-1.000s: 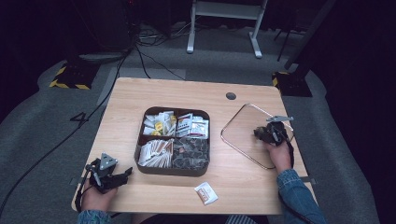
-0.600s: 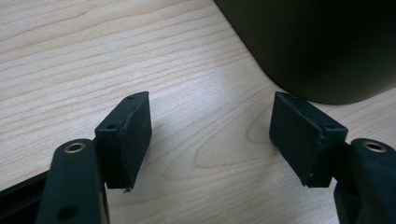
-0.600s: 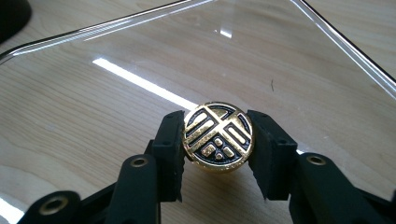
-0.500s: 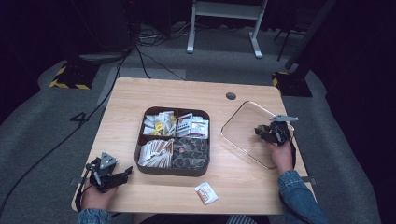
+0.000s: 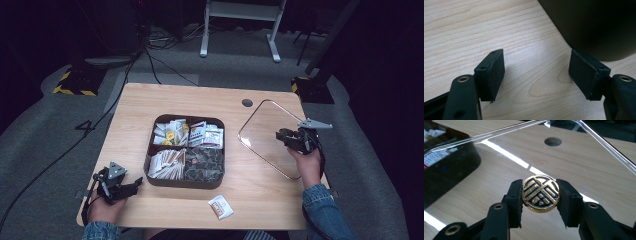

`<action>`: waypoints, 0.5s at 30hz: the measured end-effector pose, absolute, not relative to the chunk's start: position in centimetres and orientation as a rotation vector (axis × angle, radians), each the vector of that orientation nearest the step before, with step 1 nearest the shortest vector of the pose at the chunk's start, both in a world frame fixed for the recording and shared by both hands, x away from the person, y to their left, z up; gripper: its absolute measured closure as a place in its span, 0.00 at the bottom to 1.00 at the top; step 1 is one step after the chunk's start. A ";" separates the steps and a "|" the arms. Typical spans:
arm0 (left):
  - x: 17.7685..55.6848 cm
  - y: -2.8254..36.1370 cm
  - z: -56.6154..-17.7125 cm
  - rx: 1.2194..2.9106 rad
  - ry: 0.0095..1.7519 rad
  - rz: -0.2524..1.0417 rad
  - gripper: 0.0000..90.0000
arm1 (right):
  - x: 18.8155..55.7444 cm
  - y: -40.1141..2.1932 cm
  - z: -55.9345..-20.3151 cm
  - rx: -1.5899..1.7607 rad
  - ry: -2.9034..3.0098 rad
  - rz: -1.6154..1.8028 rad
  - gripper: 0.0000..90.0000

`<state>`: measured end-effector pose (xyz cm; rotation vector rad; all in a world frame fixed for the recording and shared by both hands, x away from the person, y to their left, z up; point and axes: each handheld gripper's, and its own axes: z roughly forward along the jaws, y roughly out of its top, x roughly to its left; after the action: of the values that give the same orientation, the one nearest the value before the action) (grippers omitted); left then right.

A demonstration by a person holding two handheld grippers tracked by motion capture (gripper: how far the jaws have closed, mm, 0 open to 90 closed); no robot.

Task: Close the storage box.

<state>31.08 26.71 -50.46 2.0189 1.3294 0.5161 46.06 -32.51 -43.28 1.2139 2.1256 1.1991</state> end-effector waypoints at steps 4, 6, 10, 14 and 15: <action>31.1 26.7 -50.5 2.021 1.327 0.512 0.32 | 45.5 -32.2 -42.2 1.185 2.124 1.234 0.65; 31.2 26.6 -50.5 2.021 1.325 0.508 0.32 | 45.2 -31.8 -41.7 1.167 2.130 1.240 0.65; 31.2 26.6 -50.5 2.028 1.317 0.507 0.29 | 44.9 -31.1 -40.8 1.128 2.141 1.253 0.65; 31.2 26.6 -50.5 2.034 1.314 0.503 0.28 | 44.7 -30.1 -40.0 1.097 2.164 1.274 0.65; 31.2 26.6 -50.5 2.034 1.313 0.503 0.28 | 44.7 -29.7 -39.7 1.094 2.175 1.282 0.65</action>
<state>31.15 26.60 -50.47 2.0343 1.3134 0.5027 44.71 -29.68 -39.71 1.0943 2.1747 1.2822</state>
